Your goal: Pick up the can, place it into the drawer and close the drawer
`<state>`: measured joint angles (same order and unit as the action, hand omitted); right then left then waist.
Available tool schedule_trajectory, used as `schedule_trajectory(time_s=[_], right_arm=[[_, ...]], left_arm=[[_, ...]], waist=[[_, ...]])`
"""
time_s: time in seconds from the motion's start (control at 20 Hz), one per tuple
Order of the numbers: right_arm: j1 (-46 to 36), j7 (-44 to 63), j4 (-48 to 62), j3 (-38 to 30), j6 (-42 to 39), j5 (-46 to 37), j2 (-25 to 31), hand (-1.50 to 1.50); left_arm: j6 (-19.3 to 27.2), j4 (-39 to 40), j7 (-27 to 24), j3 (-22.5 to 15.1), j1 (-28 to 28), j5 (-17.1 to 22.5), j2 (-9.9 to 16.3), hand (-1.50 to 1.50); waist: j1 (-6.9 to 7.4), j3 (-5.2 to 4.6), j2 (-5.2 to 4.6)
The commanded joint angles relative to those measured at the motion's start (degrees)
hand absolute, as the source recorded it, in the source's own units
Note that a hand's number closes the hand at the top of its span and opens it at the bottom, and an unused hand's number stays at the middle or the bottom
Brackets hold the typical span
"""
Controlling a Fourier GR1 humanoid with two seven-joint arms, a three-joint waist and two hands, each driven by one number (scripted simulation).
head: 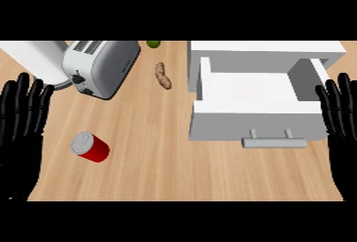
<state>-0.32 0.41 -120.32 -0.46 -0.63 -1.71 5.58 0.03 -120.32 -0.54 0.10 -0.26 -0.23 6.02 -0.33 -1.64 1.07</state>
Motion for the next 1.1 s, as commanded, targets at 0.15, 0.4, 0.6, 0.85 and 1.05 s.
schedule_trajectory(time_s=[0.15,0.4,0.6,0.85,1.05], right_arm=[[-0.1,-0.2,0.6,-1.0,-0.1,1.5,-0.8,-1.5],[3.4,11.3,1.6,-4.3,4.1,2.2,-1.8,-1.5],[2.2,14.5,0.3,-5.4,4.0,3.1,-0.7,-1.5],[5.1,11.4,0.9,-6.6,1.2,5.7,-0.7,-1.5],[4.2,5.1,7.5,-5.1,2.0,2.0,-2.2,-1.5]], left_arm=[[-0.8,-3.5,-0.5,5.7,5.4,3.0,1.3,-1.5],[4.4,-0.9,9.4,8.4,16.9,4.4,-3.1,-1.5],[5.5,-8.0,20.7,11.6,14.9,7.1,-0.3,-1.5],[5.1,-6.0,18.1,11.9,14.4,5.7,-2.4,-1.5],[5.8,-5.4,21.1,13.5,9.9,5.0,-0.7,-1.5]], waist=[[0.61,1.64,-1.02],[1.38,1.59,-1.03],[0.61,1.65,-1.01],[0.34,1.64,-1.03],[0.35,1.65,-1.07]])
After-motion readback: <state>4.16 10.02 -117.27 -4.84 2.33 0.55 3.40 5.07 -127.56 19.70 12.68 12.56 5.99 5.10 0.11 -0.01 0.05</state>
